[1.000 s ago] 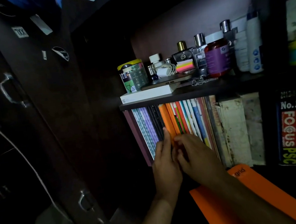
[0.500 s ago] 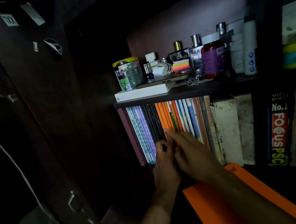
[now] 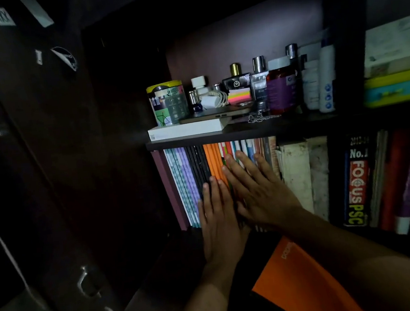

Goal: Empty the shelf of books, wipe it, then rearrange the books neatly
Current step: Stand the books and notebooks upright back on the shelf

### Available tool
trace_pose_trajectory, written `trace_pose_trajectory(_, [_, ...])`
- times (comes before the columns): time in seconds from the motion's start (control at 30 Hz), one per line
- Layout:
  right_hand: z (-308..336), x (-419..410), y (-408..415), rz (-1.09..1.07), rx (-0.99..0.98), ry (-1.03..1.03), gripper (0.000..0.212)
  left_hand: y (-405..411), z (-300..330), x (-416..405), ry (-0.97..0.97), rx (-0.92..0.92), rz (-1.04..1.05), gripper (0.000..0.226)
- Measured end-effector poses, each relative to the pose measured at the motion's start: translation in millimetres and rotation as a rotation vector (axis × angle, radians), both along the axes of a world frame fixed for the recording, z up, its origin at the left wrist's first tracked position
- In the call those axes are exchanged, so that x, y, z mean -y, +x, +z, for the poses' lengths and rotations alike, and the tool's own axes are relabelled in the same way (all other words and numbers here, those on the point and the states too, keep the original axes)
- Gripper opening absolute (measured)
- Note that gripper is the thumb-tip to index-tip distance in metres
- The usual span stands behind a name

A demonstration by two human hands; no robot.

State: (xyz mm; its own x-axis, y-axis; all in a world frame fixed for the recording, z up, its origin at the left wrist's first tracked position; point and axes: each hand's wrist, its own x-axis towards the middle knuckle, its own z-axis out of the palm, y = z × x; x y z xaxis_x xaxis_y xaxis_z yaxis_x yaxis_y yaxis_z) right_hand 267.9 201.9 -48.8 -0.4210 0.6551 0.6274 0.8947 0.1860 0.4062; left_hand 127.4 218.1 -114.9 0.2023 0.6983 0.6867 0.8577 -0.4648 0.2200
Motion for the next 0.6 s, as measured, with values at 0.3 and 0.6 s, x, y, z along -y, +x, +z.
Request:
trace_pose_trajectory(0.3, [-4,8,35,-0.043,0.309,-0.126,0.091,-2,1,-4,-0.135,-0.019,-0.105,0.112])
trace_pose_trajectory(0.6, [10,31,14,-0.092,0.178,-0.297,0.101,-5,4,-2,-0.178,-0.024,-0.100,0.127])
